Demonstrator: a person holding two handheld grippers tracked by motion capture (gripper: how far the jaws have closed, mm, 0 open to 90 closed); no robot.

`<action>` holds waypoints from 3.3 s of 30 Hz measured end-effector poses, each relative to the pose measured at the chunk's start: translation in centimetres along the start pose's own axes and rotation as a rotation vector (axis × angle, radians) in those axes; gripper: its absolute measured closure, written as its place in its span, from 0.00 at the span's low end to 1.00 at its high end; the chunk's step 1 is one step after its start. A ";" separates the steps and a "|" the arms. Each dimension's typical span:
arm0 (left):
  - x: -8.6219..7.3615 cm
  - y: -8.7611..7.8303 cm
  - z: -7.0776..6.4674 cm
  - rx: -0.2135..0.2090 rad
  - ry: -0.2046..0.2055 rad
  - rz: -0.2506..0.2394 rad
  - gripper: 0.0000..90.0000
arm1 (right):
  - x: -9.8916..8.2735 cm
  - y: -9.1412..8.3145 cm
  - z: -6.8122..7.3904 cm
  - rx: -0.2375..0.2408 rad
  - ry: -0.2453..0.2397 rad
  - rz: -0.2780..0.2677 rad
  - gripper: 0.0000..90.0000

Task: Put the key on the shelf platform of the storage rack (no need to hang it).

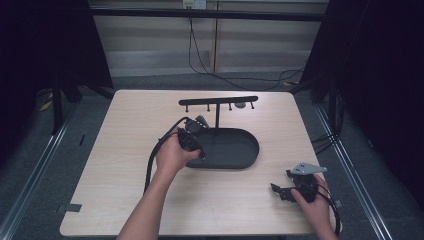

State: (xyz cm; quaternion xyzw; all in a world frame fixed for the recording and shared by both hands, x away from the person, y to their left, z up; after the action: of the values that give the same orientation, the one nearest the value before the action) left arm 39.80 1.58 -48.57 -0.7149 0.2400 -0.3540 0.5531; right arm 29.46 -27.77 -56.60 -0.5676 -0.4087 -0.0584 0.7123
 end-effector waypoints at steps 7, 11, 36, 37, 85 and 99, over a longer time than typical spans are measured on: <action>0.2 1.3 0.0 0.009 -0.018 -0.002 0.76 | 0.0 0.0 0.0 0.000 0.000 0.000 0.18; 0.3 1.7 0.2 0.012 -0.020 -0.008 0.76 | 0.0 0.0 0.0 0.000 0.000 0.000 0.18; 0.1 3.3 0.9 0.040 -0.011 0.019 0.76 | 0.0 0.0 0.0 0.000 0.000 0.000 0.18; 0.1 3.4 0.9 0.040 -0.015 0.018 0.76 | 0.0 0.0 0.0 0.000 0.000 0.000 0.18; 1.2 5.7 1.8 0.122 -0.021 0.054 0.75 | 0.0 0.0 0.0 0.000 -0.001 0.000 0.18; 1.3 5.8 2.2 0.136 -0.031 0.039 0.75 | 0.0 0.0 0.0 0.000 0.000 0.000 0.18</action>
State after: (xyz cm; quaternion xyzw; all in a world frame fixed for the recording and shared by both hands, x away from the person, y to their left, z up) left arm 42.62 0.39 -54.08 -0.6762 0.2207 -0.3477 0.6108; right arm 29.46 -27.77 -56.60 -0.5677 -0.4086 -0.0584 0.7123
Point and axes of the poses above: each handheld gripper's, and its own axes: y roughly forward along the jaws, x roughly out of its top, z roughly to its left, the point moved 8 cm from there along y, roughly forward along the jaws, and after that the axes turned 6 degrees about z, right-handed, at the moved point
